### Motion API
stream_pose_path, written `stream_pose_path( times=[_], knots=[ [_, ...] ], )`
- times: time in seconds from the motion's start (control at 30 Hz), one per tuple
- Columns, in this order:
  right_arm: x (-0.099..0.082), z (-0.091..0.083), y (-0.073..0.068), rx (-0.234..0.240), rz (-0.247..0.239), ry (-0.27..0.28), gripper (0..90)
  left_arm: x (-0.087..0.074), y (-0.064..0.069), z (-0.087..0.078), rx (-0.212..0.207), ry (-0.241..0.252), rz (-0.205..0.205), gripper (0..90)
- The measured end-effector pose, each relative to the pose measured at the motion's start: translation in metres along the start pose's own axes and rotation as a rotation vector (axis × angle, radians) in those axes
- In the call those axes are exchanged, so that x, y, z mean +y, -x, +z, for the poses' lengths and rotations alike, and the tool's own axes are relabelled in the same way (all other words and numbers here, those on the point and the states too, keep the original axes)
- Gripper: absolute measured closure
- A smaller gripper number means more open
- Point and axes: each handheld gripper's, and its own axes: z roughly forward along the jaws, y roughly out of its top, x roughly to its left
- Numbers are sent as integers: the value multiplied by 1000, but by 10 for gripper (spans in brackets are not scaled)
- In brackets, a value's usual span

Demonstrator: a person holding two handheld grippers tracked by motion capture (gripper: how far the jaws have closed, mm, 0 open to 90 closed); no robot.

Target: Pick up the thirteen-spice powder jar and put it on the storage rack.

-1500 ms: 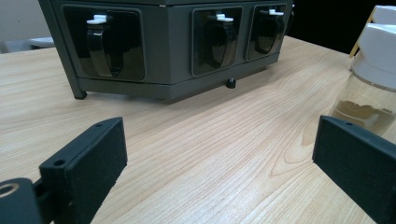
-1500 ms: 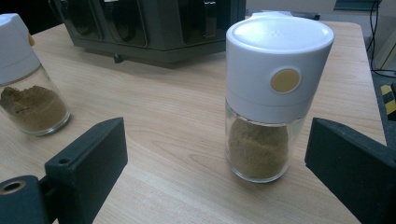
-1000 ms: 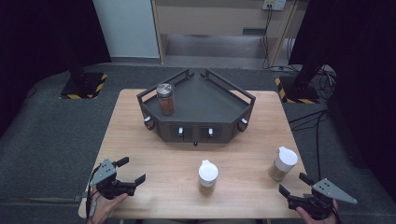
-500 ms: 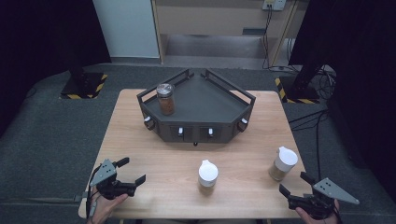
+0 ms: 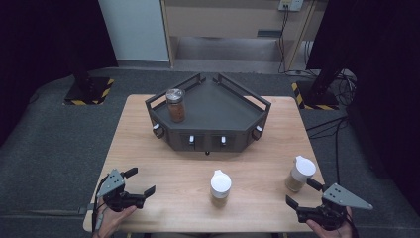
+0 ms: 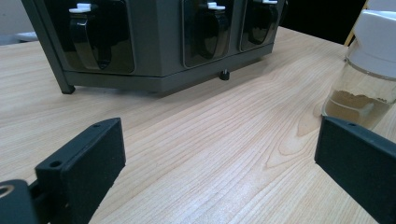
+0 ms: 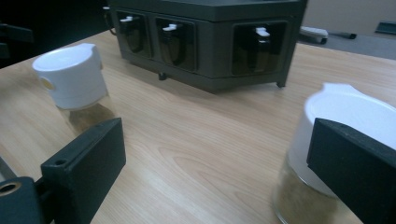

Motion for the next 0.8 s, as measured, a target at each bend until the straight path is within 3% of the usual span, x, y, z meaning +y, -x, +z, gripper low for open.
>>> stream_pose_path(
  times=[0.33,0.8],
  knots=[
    [25,25,-3,114,-40,-12,47,0,0,1,-4,-4,4,8],
    [55,75,-9,253,-97,-56,48,1,0,1,-6,-10,6,9]
  ],
)
